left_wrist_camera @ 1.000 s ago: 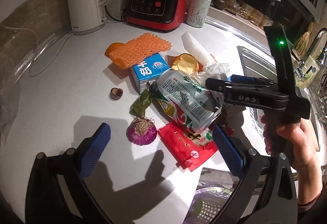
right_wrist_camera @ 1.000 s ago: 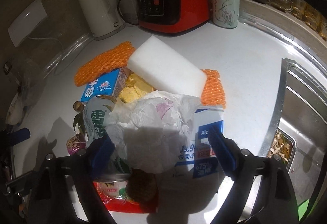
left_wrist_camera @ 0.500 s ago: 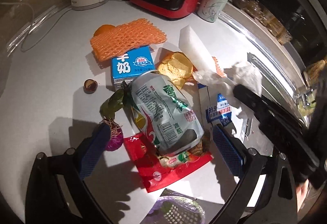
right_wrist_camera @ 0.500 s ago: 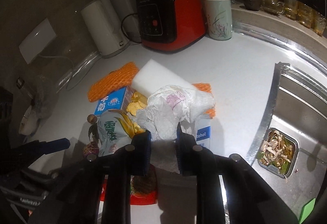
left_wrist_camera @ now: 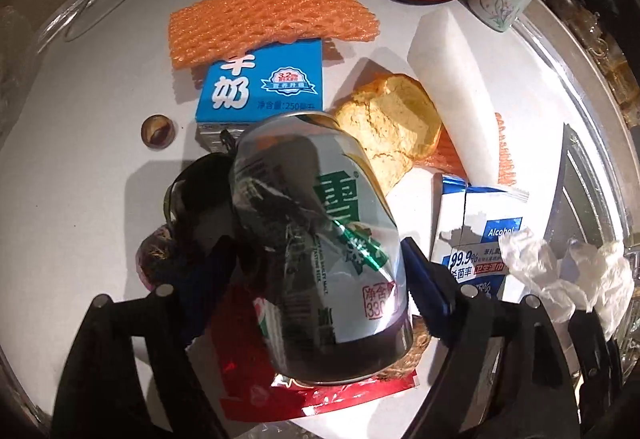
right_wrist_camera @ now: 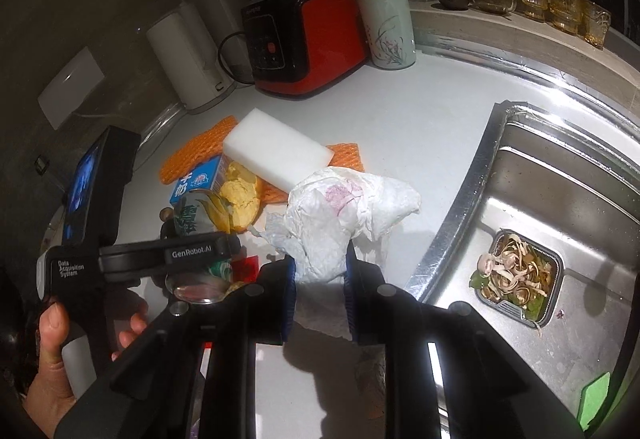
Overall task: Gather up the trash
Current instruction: 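Carry the can and tissue down to the purple-lined bin and release both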
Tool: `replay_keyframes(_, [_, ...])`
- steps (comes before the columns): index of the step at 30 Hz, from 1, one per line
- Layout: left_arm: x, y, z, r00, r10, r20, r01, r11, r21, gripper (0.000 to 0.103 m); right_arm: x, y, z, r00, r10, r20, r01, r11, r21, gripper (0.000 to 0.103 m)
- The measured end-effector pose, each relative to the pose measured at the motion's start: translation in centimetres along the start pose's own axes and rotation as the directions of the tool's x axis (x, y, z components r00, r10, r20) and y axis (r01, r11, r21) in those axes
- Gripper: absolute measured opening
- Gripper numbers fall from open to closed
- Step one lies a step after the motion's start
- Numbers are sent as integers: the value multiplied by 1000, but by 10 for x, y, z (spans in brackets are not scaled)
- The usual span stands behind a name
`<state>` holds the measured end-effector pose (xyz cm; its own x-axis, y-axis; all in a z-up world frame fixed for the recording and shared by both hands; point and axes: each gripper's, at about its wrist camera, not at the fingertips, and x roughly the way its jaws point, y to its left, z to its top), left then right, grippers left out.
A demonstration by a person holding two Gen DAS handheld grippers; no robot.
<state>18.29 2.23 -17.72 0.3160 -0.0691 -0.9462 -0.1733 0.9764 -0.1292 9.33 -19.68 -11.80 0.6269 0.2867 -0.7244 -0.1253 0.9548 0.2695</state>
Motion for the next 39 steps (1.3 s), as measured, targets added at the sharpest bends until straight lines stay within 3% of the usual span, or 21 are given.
replay_keyframes(3, [-6, 5, 1, 1000, 0, 23, 0, 1000, -4, 76, -4, 1, -4, 1000, 7, 2, -7, 1000, -8, 21])
replay_keyframes(4, [-10, 7, 2, 999, -12, 31, 12, 1000, -1, 65, -5, 2, -5, 1000, 10, 3, -10, 1000, -11, 21])
replay_keyframes(14, [-69, 23, -19, 985, -55, 162, 44, 996, 72, 61, -29, 24, -13, 999, 33, 22, -31, 997, -69, 21])
replay_keyframes(20, [-116, 44, -61, 970, -90, 225, 61, 989, 135, 61, -65, 50, -39, 998, 66, 18, -63, 990, -130, 21])
replay_keyframes(29, [-164, 77, -152, 961, -111, 251, 65, 980, 187, 61, -88, 95, -149, 983, 120, -137, -150, 961, -232, 21])
replay_keyframes(39, [-163, 91, -232, 969, -104, 223, 59, 978, 199, 60, -16, 109, -275, 932, 83, -353, -206, 923, -326, 24])
